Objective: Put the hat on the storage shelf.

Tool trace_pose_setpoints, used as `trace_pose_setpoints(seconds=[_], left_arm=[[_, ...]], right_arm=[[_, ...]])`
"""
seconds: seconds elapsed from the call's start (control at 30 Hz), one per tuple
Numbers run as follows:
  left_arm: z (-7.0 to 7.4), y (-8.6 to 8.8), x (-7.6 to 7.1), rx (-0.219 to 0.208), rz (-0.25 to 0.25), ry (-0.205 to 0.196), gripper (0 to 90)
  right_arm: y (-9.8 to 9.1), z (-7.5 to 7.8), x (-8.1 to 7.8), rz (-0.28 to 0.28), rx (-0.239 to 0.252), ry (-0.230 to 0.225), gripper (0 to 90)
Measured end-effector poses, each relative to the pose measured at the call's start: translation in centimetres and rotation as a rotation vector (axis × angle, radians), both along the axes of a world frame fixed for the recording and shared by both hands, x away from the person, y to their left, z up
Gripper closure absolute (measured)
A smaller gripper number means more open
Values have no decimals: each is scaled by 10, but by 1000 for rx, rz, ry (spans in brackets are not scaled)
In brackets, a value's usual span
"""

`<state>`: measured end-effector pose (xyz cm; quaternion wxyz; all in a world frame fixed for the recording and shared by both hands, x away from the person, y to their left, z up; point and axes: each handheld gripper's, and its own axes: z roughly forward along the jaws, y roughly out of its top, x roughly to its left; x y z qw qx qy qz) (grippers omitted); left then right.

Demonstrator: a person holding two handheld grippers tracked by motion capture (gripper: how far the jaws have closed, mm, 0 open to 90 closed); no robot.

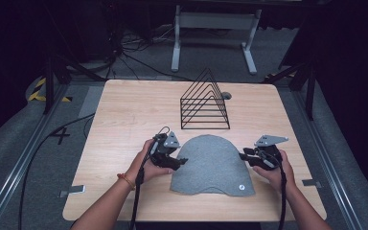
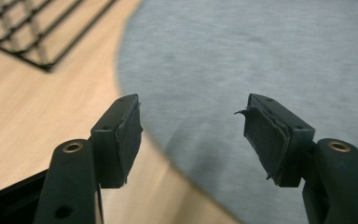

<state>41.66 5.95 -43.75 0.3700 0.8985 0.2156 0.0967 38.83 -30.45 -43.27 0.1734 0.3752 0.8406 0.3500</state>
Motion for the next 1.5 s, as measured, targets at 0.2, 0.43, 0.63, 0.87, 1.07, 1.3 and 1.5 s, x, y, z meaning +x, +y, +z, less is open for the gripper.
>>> trace_pose_setpoints(seconds=[0.2,0.43,0.63,0.87,1.07,1.3,1.5], left_arm=[[-11,-5,26,14,60,38,373],[-26,-15,37,26,57,69,380],[-27,-15,33,-2,43,73,404],[-26,-18,27,-3,12,78,628],[-24,-19,26,1,-1,104,825],[-21,-23,23,20,-3,66,856],[-11,-22,20,1,-10,26,858]], right_arm=[[12,-5,23,19,-18,56,609],[16,-19,34,-8,-28,78,525],[20,-21,32,18,-27,82,523],[26,-20,27,48,-11,109,788],[25,-20,27,49,18,120,847],[24,-16,23,49,24,92,850],[21,-8,19,55,36,62,851]])
